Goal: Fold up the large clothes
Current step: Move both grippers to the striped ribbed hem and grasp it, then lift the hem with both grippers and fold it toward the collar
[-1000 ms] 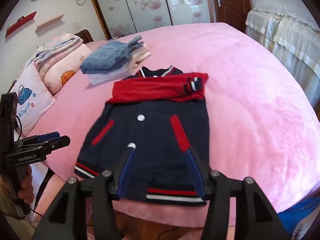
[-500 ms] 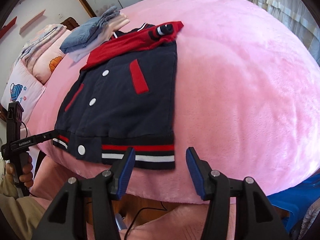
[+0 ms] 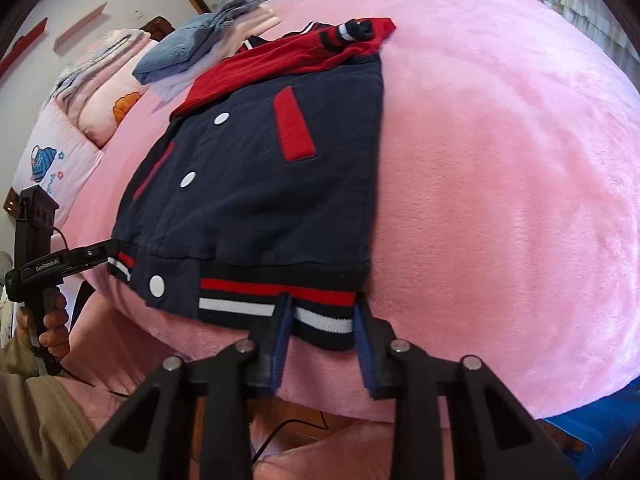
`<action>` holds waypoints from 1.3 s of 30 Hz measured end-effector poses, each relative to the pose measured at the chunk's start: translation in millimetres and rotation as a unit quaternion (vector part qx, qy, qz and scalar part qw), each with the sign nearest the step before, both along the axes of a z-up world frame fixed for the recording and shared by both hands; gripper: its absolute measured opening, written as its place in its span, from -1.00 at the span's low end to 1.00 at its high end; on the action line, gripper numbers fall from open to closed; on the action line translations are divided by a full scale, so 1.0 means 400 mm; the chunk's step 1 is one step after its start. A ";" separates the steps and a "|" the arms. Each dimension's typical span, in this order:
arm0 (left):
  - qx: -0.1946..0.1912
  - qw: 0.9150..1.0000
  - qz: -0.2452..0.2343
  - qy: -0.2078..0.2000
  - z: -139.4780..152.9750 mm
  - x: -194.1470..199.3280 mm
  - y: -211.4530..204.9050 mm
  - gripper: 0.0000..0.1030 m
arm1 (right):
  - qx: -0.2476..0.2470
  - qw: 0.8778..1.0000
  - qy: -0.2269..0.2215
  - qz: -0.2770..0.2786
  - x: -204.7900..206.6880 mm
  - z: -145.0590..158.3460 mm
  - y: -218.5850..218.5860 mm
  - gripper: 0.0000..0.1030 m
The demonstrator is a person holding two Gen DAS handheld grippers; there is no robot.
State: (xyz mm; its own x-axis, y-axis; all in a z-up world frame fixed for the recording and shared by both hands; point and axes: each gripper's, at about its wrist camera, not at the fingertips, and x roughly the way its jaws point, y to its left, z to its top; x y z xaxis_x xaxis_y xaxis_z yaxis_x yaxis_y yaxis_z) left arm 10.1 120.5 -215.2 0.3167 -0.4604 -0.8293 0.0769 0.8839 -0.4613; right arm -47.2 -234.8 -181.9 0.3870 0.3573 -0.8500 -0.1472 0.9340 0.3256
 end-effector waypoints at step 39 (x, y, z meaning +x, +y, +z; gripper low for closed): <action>-0.113 0.983 0.144 -0.022 0.161 0.610 0.043 -0.25 | 0.167 0.971 -0.101 -0.140 0.556 0.224 -0.145 -0.12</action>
